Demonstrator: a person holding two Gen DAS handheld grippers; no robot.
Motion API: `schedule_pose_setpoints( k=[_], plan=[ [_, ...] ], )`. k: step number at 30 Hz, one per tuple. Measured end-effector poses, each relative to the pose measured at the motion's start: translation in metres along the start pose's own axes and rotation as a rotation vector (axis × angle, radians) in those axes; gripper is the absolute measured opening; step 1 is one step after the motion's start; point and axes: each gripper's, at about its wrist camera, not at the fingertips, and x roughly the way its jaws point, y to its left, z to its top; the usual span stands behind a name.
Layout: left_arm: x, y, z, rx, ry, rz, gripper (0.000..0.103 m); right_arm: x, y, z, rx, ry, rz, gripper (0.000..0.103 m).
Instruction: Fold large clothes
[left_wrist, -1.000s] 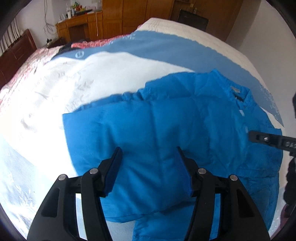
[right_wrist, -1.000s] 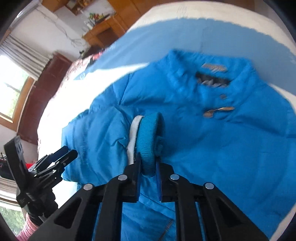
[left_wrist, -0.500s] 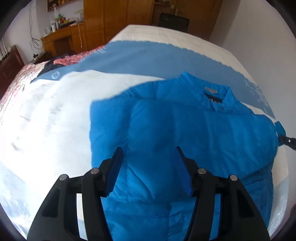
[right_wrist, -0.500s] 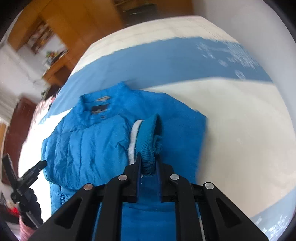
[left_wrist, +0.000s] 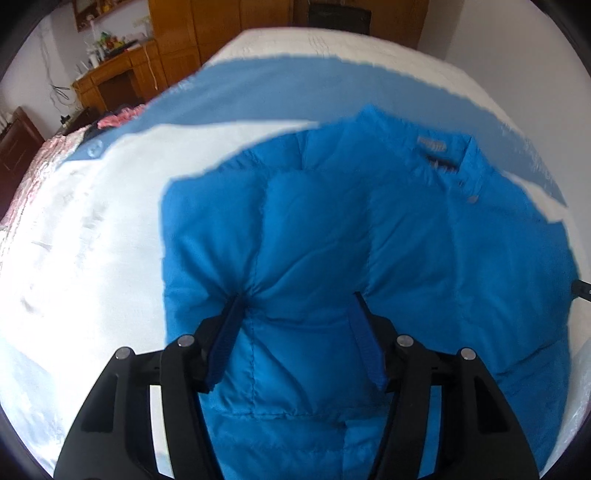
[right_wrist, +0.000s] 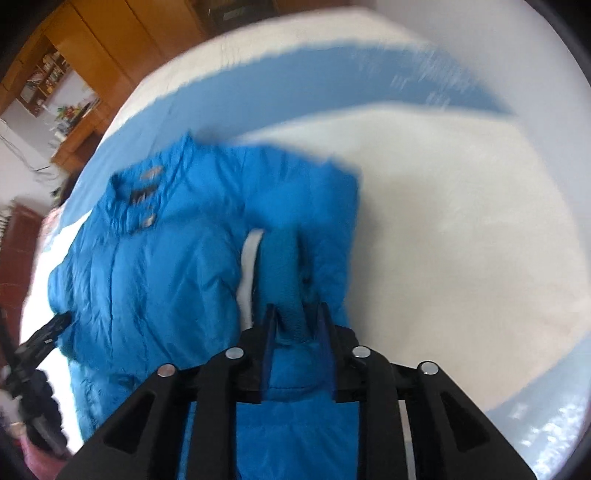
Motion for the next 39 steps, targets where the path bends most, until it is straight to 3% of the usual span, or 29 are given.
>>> schedule_pose_setpoints(
  k=[3, 5, 8, 12, 16, 22, 25, 28, 32, 35, 39],
  plan=[
    [-0.023, -0.015, 0.003, 0.019, -0.064, -0.009, 0.058, -0.02, 0.02, -0.002, -0.033, -0.066, 0.077, 0.027],
    [-0.024, -0.032, 0.002, 0.042, -0.065, -0.047, 0.058, -0.018, 0.045, -0.005, -0.096, -0.07, 0.122, 0.027],
    [-0.012, -0.052, -0.003, 0.089, -0.061, -0.021, 0.058, 0.002, 0.079, -0.013, -0.168, -0.059, 0.131, 0.027],
    [0.013, -0.055, -0.012, 0.086, 0.002, -0.017, 0.058, 0.033, 0.088, -0.019, -0.148, 0.002, 0.148, 0.027],
    [0.021, -0.055, -0.018, 0.108, -0.002, -0.02, 0.059, 0.059, 0.084, -0.026, -0.139, 0.063, 0.122, 0.022],
    [0.019, -0.055, -0.017, 0.089, 0.004, -0.02, 0.058, 0.06, 0.084, -0.027, -0.14, 0.078, 0.129, 0.023],
    [0.01, -0.053, -0.006, 0.072, -0.029, -0.03, 0.059, 0.042, 0.082, -0.012, -0.111, 0.012, 0.176, 0.024],
    [0.011, -0.051, 0.012, 0.043, -0.041, -0.021, 0.059, 0.037, 0.079, 0.01, -0.11, -0.026, 0.117, 0.024],
    [0.026, -0.052, 0.034, 0.033, -0.027, 0.011, 0.059, 0.059, 0.073, 0.03, -0.095, 0.003, 0.073, 0.024],
    [0.042, -0.055, 0.04, 0.053, 0.009, 0.032, 0.06, 0.084, 0.072, 0.029, -0.095, 0.054, 0.068, 0.022],
    [0.049, -0.062, 0.036, 0.097, 0.004, 0.068, 0.06, 0.092, 0.074, 0.027, -0.106, 0.047, 0.043, 0.022]
  ],
)
